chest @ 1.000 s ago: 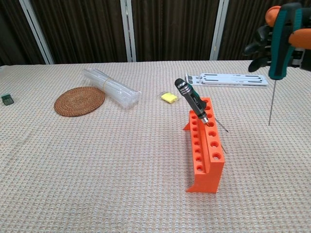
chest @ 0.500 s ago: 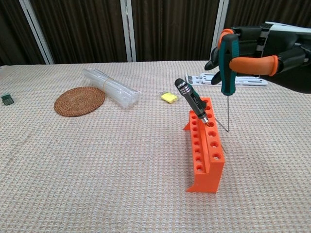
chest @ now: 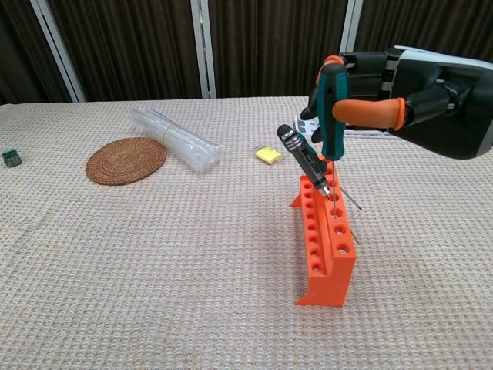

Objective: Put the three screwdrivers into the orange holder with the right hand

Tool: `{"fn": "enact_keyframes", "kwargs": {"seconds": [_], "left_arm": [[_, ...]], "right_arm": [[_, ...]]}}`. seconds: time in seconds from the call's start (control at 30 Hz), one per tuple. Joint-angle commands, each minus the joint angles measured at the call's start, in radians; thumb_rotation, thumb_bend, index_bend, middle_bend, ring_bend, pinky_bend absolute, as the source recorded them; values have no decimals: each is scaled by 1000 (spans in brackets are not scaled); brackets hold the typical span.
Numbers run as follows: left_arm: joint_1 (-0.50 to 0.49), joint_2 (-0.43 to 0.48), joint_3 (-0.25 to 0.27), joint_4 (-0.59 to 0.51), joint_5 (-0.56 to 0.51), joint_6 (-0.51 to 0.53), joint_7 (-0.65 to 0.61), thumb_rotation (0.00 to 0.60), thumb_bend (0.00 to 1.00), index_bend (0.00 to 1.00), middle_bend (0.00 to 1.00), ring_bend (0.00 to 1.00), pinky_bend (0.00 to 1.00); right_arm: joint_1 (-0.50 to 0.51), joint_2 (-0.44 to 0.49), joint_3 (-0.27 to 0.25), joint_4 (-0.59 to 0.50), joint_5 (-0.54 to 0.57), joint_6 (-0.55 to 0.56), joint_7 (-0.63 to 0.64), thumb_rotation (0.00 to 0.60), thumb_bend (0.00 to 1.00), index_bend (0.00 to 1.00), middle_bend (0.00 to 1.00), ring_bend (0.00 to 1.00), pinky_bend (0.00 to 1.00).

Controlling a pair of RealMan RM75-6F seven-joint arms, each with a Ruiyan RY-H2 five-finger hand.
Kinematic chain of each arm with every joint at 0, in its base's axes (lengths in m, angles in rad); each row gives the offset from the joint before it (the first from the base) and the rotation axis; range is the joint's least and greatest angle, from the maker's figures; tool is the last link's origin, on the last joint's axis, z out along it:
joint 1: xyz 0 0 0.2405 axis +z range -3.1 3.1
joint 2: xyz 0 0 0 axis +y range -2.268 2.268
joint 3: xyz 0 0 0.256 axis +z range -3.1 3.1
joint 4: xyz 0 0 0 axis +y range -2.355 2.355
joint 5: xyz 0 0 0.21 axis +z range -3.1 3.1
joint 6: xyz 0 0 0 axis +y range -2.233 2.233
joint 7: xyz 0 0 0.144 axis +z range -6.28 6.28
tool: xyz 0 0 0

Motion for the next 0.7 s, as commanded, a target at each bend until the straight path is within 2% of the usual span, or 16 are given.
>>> {"fn": "enact_keyframes", "kwargs": {"seconds": [0.03,0.7], "left_arm": [[1,2,-2,-1,0,4,-1,600,142,159,0,0,0],[1,2,6,-1,3,-2,-3,600,142,159,0,0,0]], "right_arm": [[3,-8,-4,-7,0,-6,-9,600,443,637,470,316,370],[8,-46,-3,44,27,-21,-14,600,443,638,468,312,371]]}}
